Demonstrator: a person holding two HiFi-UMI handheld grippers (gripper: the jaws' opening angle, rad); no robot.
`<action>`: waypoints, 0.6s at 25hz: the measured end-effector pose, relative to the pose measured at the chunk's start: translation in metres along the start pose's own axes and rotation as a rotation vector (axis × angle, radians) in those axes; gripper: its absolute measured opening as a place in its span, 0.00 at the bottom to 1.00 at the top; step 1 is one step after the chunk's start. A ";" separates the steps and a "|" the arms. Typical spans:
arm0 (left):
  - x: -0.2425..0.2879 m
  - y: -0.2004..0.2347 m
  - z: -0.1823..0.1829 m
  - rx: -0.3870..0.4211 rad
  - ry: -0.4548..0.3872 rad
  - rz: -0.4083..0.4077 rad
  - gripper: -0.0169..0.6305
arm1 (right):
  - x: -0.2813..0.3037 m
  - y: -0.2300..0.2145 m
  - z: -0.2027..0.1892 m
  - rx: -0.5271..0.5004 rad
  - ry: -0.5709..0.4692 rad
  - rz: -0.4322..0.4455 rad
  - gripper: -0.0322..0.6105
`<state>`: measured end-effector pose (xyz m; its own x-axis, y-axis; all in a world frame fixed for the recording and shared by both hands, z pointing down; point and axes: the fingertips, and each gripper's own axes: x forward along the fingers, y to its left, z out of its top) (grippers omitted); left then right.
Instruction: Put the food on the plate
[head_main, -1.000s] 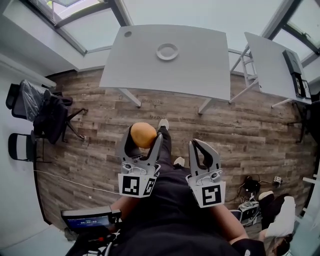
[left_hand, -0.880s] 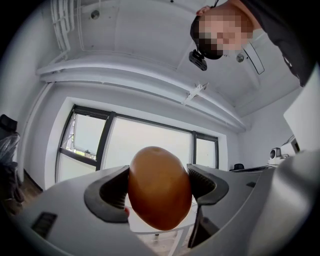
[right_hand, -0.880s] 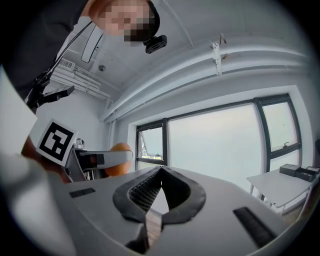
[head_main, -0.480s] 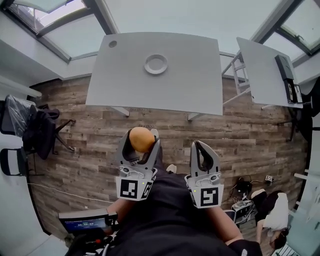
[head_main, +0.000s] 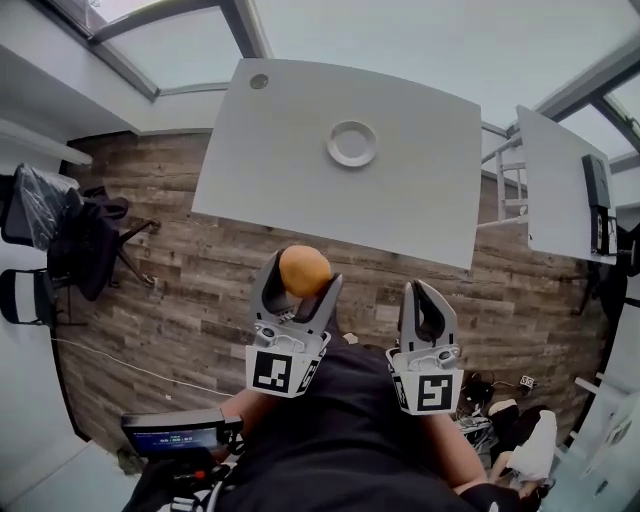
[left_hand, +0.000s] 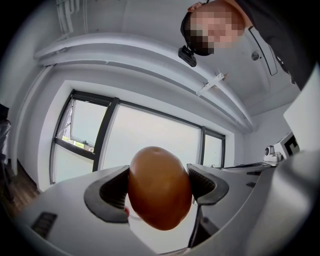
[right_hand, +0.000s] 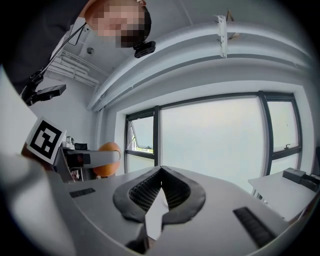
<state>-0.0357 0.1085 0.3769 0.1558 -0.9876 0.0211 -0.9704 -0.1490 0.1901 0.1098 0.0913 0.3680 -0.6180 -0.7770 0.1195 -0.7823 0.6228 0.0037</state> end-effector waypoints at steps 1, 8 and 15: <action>0.006 0.004 0.002 -0.005 -0.001 -0.006 0.55 | 0.009 0.001 0.000 0.000 0.010 0.007 0.06; 0.039 0.043 0.025 0.034 -0.045 -0.028 0.55 | 0.068 0.009 0.010 -0.008 0.018 -0.039 0.06; 0.065 0.075 0.033 0.013 -0.043 -0.063 0.55 | 0.115 0.016 0.023 -0.021 -0.004 -0.056 0.06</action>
<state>-0.1041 0.0319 0.3601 0.2093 -0.9773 -0.0324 -0.9612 -0.2117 0.1770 0.0242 0.0098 0.3589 -0.5734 -0.8113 0.1141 -0.8141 0.5798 0.0315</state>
